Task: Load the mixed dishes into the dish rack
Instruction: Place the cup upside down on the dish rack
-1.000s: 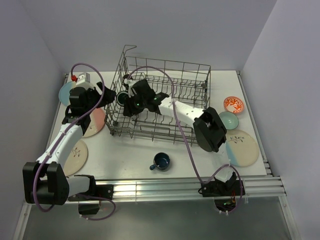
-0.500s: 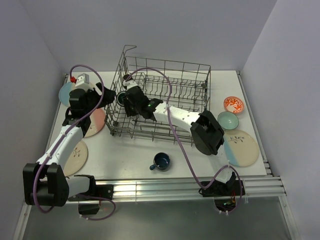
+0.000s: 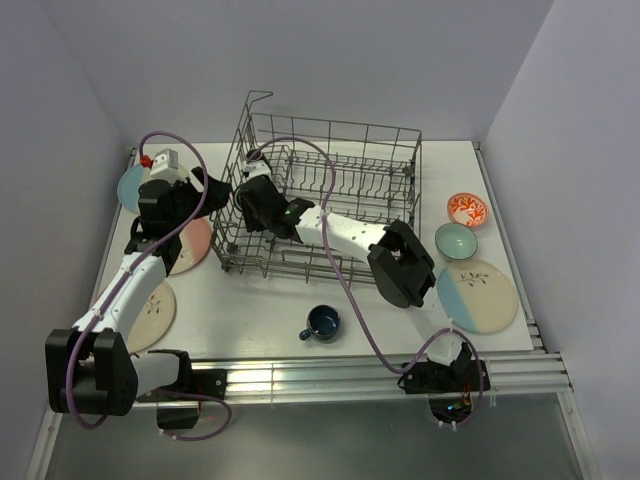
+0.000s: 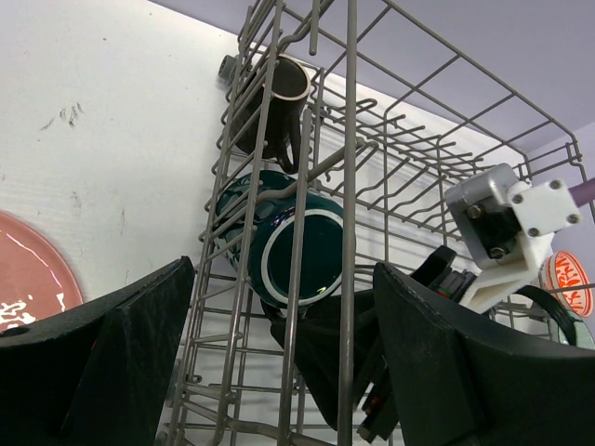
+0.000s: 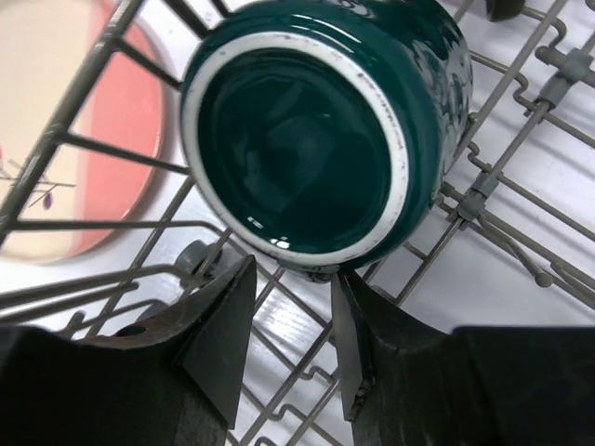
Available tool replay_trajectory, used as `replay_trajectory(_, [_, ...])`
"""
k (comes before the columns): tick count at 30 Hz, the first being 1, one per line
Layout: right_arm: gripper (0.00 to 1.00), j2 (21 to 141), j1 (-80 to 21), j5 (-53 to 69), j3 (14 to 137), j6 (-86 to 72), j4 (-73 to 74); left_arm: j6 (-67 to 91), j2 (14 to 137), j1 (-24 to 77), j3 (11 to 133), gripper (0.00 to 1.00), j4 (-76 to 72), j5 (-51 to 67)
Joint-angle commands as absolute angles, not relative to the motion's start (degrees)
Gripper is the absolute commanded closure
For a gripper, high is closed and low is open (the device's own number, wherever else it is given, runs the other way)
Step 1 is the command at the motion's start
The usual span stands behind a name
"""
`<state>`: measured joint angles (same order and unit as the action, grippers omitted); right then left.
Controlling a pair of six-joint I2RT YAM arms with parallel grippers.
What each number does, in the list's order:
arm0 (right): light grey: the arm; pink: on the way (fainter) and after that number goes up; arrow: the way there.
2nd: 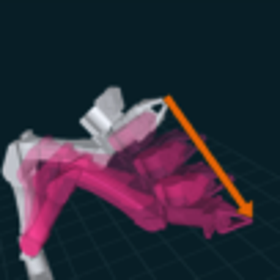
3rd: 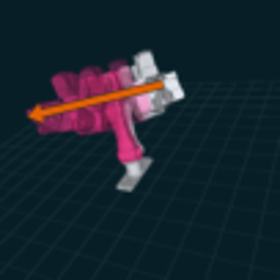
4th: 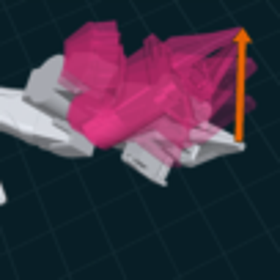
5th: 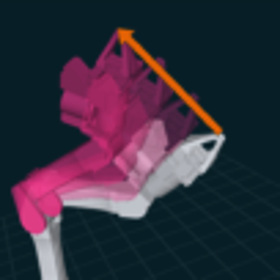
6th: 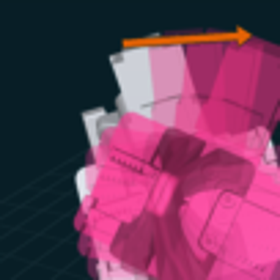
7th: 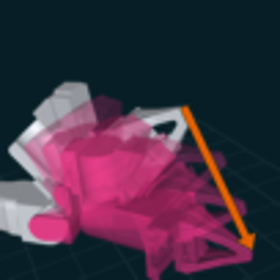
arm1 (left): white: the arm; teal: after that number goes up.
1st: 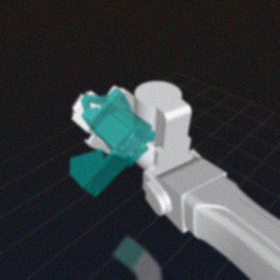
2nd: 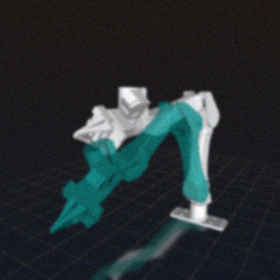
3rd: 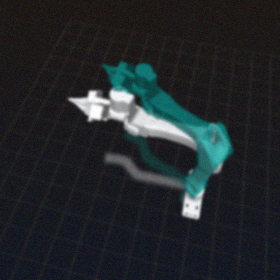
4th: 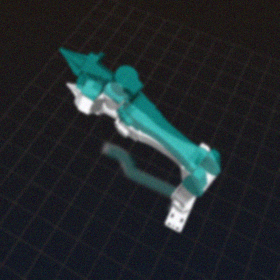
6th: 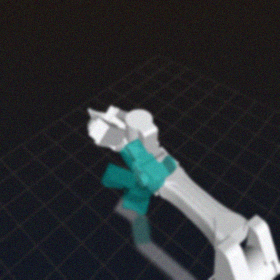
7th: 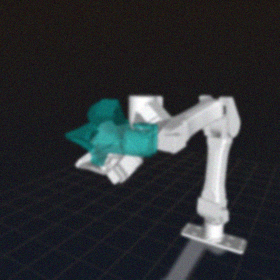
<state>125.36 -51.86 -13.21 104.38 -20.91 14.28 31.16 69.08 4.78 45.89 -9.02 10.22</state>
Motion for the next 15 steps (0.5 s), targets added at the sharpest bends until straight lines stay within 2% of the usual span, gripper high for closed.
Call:
replay_trajectory(1, [0.55, 126.56, -52.29, -17.22, 107.75, -23.03, 13.53, 29.71, 70.05, 5.8, 42.28, 0.16, 0.53, 12.74])
replay_trajectory(5, [0.58, 128.58, -52.21, -20.74, 110.04, -23.03, 15.04, 29.79, 70.14, 5.71, 42.36, 0.16, 0.53, 12.83])
replay_trajectory(7, [0.64, 128.32, -52.21, -21.53, 108.56, -22.33, 13.37, 29.88, 70.05, 5.8, 42.28, 0.16, 0.53, 12.92])
replay_trajectory(8, [0.72, 128.06, -52.29, -21.79, 108.11, -22.24, 12.14, 29.88, 70.05, 5.8, 42.28, 0.16, 0.53, 12.92])
replay_trajectory(12, [0.89, 127.71, -52.29, -21.8, 106.96, -21.97, 10.28, 29.97, 70.05, 5.8, 41.92, 0.16, 0.53, 12.92])
replay_trajectory(15, [0.96, 126.39, -52.12, -19.96, 105.83, -23.38, 9.85, 29.97, 70.14, 5.8, 41.84, 0.16, 0.53, 12.83])
